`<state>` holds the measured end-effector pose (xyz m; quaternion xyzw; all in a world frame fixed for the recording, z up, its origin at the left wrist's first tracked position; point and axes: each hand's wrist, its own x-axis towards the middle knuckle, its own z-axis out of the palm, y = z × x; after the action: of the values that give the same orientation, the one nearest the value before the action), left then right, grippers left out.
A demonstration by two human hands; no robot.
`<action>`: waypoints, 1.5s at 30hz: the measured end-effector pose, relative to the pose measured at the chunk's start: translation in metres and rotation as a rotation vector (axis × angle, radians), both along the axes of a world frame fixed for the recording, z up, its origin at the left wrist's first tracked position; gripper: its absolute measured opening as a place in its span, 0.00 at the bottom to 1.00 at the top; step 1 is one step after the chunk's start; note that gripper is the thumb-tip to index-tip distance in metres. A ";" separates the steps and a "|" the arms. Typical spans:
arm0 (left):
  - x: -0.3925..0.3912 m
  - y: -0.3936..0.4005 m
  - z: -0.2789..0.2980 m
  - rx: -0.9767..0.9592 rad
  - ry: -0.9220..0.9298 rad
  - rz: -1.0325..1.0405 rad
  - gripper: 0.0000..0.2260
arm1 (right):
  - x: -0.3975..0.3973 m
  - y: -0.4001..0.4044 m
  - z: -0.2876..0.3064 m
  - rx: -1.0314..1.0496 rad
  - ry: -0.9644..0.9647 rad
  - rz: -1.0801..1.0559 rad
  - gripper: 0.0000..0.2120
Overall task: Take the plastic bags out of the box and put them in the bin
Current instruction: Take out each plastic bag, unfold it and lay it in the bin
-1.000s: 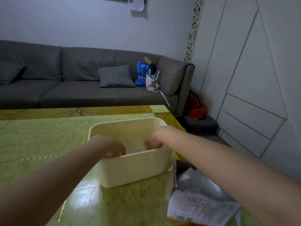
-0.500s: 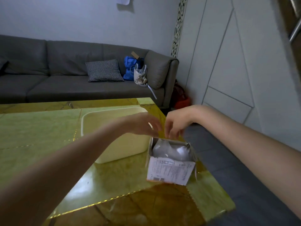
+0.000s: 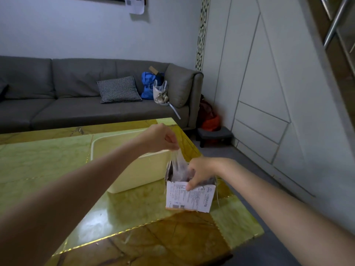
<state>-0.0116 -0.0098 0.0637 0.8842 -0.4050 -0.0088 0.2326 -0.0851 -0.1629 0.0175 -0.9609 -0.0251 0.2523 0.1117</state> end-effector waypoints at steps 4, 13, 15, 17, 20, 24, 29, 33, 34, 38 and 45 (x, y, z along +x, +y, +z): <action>0.000 -0.002 0.009 -0.065 0.002 0.047 0.08 | -0.002 0.000 0.001 0.017 0.012 -0.001 0.16; -0.019 -0.021 -0.014 -0.239 0.363 0.065 0.07 | 0.004 -0.003 0.035 0.316 -0.451 -0.206 0.05; -0.022 -0.021 -0.024 -0.341 0.521 0.073 0.11 | 0.007 -0.002 0.035 0.315 -0.478 -0.207 0.05; -0.021 -0.020 -0.032 -0.400 0.648 0.081 0.18 | 0.009 -0.001 0.031 0.313 -0.473 -0.238 0.04; -0.018 -0.013 -0.036 -0.229 0.705 0.072 0.34 | 0.010 -0.003 0.026 0.349 -0.497 -0.274 0.10; -0.020 -0.008 -0.047 -0.015 0.734 -0.098 0.33 | 0.010 -0.004 0.023 0.397 -0.467 -0.277 0.10; -0.019 -0.013 -0.051 0.234 0.514 -0.080 0.23 | 0.016 -0.013 0.042 0.799 -0.664 -0.487 0.13; -0.025 -0.020 -0.056 0.488 0.343 -0.085 0.26 | 0.023 -0.017 0.075 1.082 -0.859 -0.597 0.09; -0.026 -0.021 -0.056 0.471 0.352 -0.062 0.27 | 0.023 -0.016 0.084 1.032 -0.892 -0.586 0.07; -0.025 -0.014 -0.032 0.152 0.515 -0.106 0.19 | 0.021 -0.016 0.093 1.016 -0.892 -0.701 0.09; 0.002 0.026 -0.015 -0.538 0.770 -0.115 0.27 | 0.017 -0.018 0.064 1.289 -0.773 -0.920 0.06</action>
<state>-0.0098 0.0159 0.0492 0.7011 -0.3253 -0.2436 0.5859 -0.0680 -0.1813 0.0817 -0.6439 0.1908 -0.2238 0.7063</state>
